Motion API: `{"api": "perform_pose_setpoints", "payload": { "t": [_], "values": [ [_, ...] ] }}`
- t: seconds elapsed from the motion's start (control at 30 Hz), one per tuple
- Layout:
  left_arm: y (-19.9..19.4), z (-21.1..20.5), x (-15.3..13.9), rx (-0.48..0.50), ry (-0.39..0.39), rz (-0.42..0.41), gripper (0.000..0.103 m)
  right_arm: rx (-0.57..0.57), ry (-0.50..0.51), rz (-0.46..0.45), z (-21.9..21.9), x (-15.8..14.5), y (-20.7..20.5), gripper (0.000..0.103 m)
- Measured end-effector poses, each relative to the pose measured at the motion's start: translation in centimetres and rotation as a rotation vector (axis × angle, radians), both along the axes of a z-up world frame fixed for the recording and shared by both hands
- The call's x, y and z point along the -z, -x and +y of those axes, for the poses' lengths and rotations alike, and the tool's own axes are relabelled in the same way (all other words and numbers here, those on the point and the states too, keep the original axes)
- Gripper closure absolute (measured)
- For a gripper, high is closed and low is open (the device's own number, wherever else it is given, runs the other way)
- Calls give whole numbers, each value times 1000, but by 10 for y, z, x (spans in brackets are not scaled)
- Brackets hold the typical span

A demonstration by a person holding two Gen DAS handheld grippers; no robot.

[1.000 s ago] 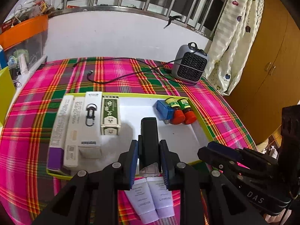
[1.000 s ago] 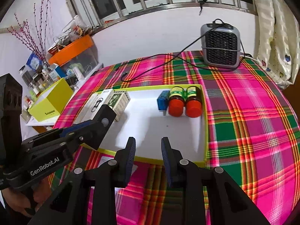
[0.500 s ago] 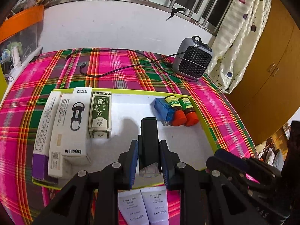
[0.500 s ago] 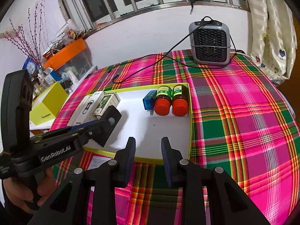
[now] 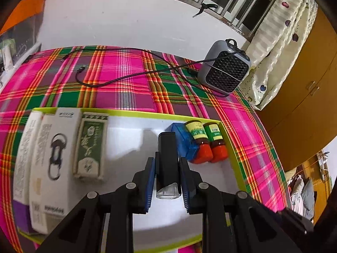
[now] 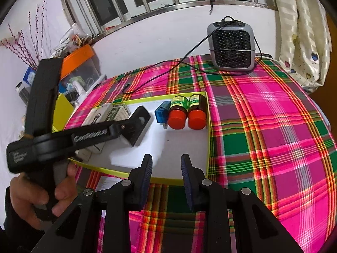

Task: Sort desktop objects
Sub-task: 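Lower the black cylinder beside the blue device and open the left gripper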

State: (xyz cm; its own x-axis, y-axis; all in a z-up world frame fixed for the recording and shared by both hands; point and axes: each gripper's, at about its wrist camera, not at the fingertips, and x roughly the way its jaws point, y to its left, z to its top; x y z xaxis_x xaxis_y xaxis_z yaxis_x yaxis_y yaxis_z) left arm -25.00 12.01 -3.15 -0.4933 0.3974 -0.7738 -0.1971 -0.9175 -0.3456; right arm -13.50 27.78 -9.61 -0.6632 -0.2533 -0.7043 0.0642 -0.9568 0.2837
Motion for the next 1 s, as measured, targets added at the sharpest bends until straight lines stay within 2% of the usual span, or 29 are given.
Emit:
{"api": "perform_pose_setpoints", "payload": {
  "t": [0.47,1.0],
  "values": [
    [25,3,12,-36,-44,-26,79,10,1,-13,5,6,4,73],
    [25,-11,9,-45,-165,-36,80,10,-1,-15,5,7,5,73]
  ]
}}
